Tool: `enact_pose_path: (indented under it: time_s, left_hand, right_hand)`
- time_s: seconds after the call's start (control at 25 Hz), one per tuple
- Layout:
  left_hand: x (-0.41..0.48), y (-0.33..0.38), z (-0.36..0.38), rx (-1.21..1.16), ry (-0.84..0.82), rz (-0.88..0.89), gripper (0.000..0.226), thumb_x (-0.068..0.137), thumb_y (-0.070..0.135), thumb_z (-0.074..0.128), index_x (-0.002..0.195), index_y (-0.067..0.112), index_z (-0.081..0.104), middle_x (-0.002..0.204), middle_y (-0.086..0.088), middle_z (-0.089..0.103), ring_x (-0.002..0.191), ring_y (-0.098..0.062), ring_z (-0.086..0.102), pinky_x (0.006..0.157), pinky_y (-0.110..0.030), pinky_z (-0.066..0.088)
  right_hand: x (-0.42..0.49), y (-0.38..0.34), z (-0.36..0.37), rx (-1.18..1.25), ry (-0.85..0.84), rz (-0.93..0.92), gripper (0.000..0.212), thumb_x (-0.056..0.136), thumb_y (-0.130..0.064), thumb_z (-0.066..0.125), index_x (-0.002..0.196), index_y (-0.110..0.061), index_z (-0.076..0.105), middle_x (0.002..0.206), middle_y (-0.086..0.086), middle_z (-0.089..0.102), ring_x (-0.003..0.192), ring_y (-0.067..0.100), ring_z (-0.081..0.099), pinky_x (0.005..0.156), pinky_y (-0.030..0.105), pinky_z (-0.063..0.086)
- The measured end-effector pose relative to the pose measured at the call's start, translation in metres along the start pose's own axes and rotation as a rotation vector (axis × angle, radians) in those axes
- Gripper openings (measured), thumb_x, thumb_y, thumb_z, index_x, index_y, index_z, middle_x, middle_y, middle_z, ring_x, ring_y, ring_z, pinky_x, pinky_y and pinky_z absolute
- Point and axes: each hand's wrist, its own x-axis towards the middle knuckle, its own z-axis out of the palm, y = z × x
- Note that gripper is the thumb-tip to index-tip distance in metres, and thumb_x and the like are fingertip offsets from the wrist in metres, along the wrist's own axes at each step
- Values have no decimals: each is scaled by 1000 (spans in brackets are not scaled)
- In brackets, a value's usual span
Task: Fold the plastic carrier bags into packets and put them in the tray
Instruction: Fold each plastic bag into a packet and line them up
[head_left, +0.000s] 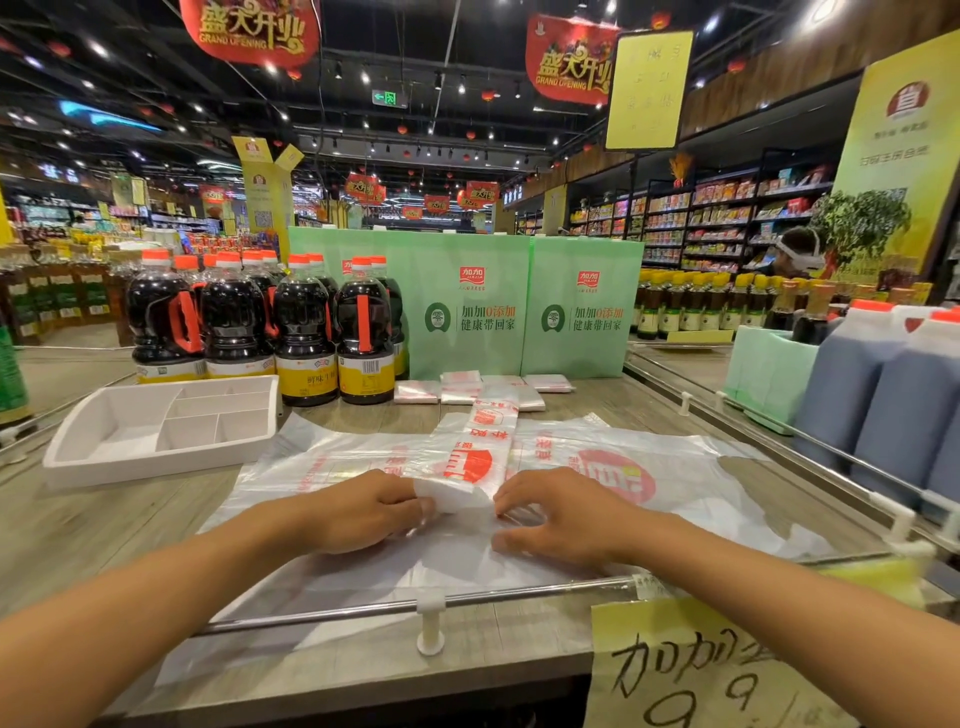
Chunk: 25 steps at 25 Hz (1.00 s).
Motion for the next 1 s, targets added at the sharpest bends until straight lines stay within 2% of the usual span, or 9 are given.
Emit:
enact_pose_path:
  time_s: [0.2, 0.32, 0.4, 0.56, 0.64, 0.76, 0.84, 0.92, 1.0]
  left_hand:
    - [6, 7, 6, -46, 154, 31, 45, 100, 50, 51, 82, 13, 67, 66, 12, 59, 62, -4, 51, 65, -26, 45]
    - [7, 9, 5, -139, 190, 58, 15, 100, 30, 64, 113, 31, 70, 91, 14, 73, 80, 0, 66, 64, -21, 53]
    - [8, 10, 5, -201, 216, 45, 42, 98, 17, 67, 133, 37, 56, 102, 16, 73, 88, 6, 68, 64, -11, 49]
    - [21, 3, 13, -264, 309, -9, 76, 91, 14, 75, 153, 32, 35, 89, 6, 72, 68, 3, 63, 63, -11, 45]
    - [27, -1, 16, -252, 313, 8, 74, 92, 10, 73, 154, 29, 37, 84, 4, 69, 67, 1, 60, 66, -13, 44]
    - [32, -1, 18, -75, 312, 34, 60, 96, 15, 67, 149, 36, 47, 93, 4, 65, 85, -7, 59, 78, -15, 45]
    - [33, 0, 19, 46, 287, 41, 54, 100, 19, 61, 149, 38, 47, 101, 4, 62, 96, -13, 56, 88, -19, 44]
    - [36, -4, 20, 145, 233, 60, 46, 105, 27, 51, 150, 36, 47, 106, 6, 56, 103, -16, 50, 98, -35, 42]
    - [37, -7, 21, 212, 151, 42, 48, 105, 33, 39, 153, 35, 43, 112, 9, 48, 107, -15, 41, 103, -42, 35]
  right_hand:
    - [9, 8, 4, 172, 110, 11, 15, 96, -34, 67, 98, -26, 79, 95, -19, 72, 88, 0, 64, 80, 20, 48]
    - [13, 11, 4, 268, 98, 76, 13, 95, -28, 70, 94, -24, 82, 95, -18, 75, 86, -4, 65, 76, 12, 43]
    - [18, 13, 3, 330, 70, 140, 14, 96, -31, 69, 89, -26, 81, 96, -18, 74, 85, -3, 65, 77, 15, 44]
    - [29, 14, 2, 473, 34, 302, 22, 95, -33, 71, 78, -23, 80, 88, -4, 75, 73, 8, 61, 68, 22, 46]
    - [34, 14, 5, 503, 33, 332, 25, 94, -31, 71, 73, -20, 78, 78, -4, 71, 68, 8, 58, 62, 21, 44]
    - [37, 13, 8, 491, 35, 326, 28, 95, -25, 68, 68, -19, 75, 67, -11, 67, 61, 3, 56, 56, 16, 43]
    - [37, 14, 10, 446, 26, 290, 30, 93, -22, 66, 64, -16, 71, 61, -7, 62, 57, 6, 53, 57, 22, 42]
    - [38, 14, 12, 357, 33, 238, 31, 91, -19, 64, 61, -12, 68, 59, -2, 62, 57, 8, 52, 61, 29, 46]
    - [39, 15, 16, 225, 56, 185, 29, 90, -23, 66, 64, -11, 64, 71, -3, 63, 67, 9, 57, 70, 37, 52]
